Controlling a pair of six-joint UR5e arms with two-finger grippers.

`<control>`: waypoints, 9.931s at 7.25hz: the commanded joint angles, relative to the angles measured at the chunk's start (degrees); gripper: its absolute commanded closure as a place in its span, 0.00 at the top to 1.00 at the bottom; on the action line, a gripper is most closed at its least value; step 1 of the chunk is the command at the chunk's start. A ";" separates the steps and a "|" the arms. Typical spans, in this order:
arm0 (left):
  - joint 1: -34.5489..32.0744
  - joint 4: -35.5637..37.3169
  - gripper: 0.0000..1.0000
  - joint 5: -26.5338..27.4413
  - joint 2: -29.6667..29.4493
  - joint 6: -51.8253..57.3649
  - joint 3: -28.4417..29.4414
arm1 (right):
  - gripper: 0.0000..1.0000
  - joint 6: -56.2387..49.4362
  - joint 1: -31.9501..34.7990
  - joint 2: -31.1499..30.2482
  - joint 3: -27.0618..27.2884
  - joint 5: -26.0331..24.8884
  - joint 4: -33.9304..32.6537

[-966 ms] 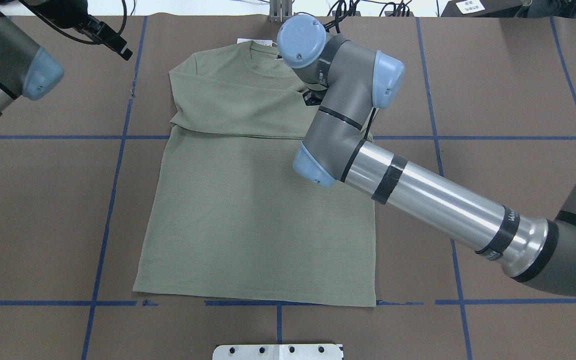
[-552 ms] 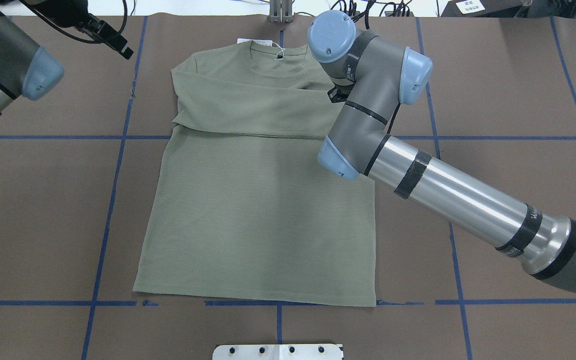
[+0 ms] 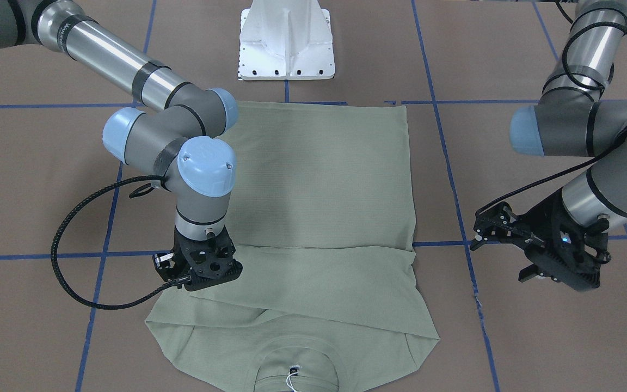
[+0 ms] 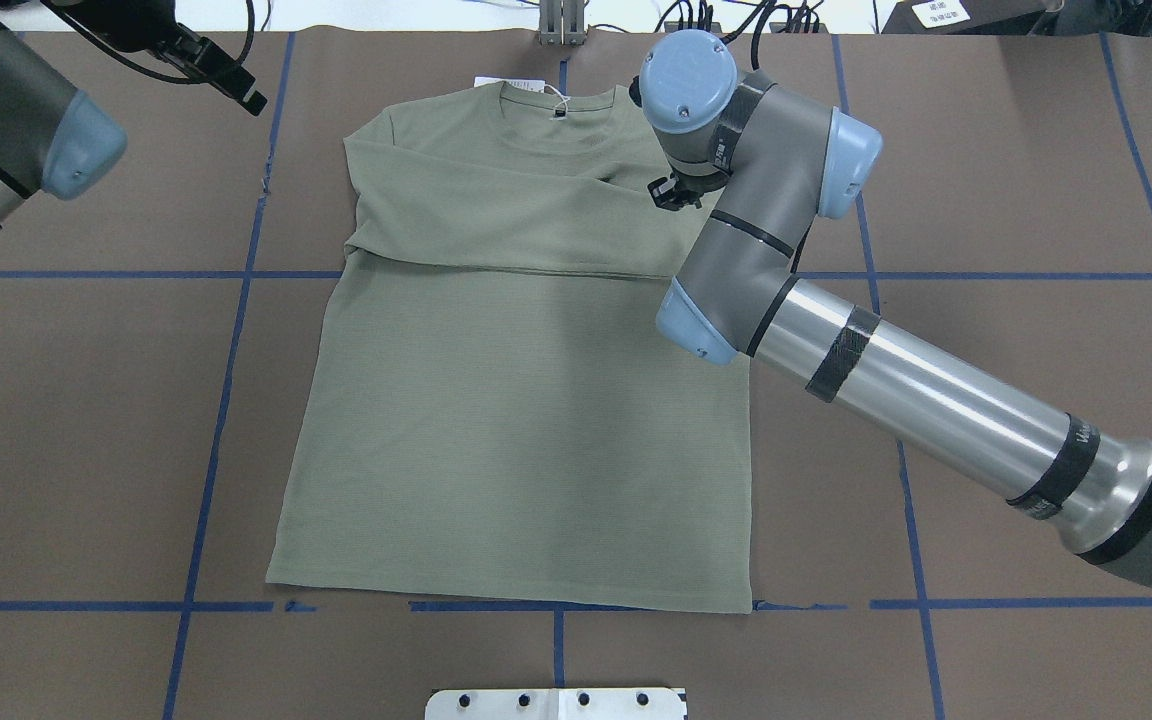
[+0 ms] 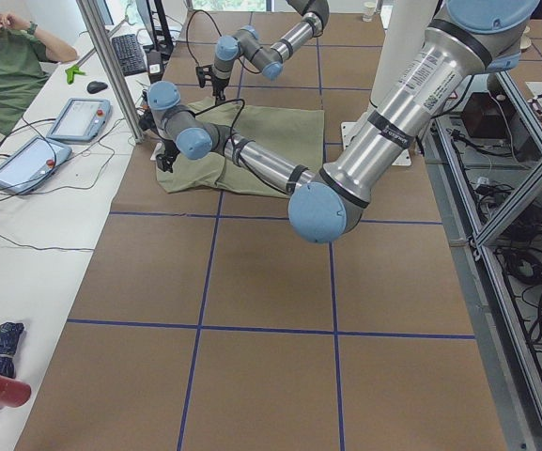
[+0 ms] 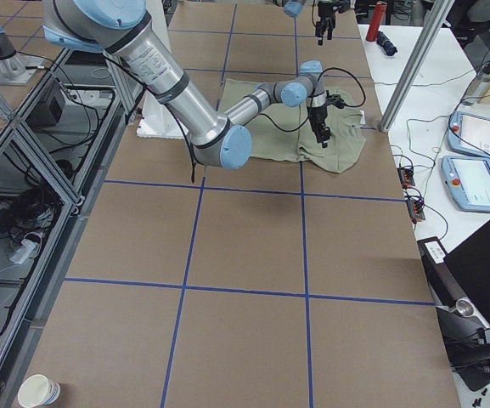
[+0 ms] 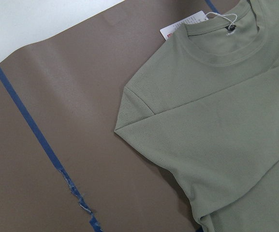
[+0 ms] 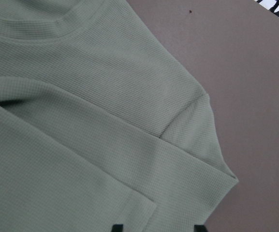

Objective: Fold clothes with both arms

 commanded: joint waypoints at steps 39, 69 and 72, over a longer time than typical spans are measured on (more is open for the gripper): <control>57.03 -37.33 0.00 51.19 41.72 -84.53 -34.63 | 0.92 94.67 -45.93 -48.02 50.56 -30.45 16.53; 56.94 -37.25 0.00 51.19 41.64 -84.44 -36.22 | 0.54 85.34 -43.82 -36.33 47.83 -27.65 -5.98; 56.85 -37.25 0.00 51.19 41.64 -84.44 -36.30 | 0.14 85.08 -43.74 -36.50 47.74 -27.56 -5.71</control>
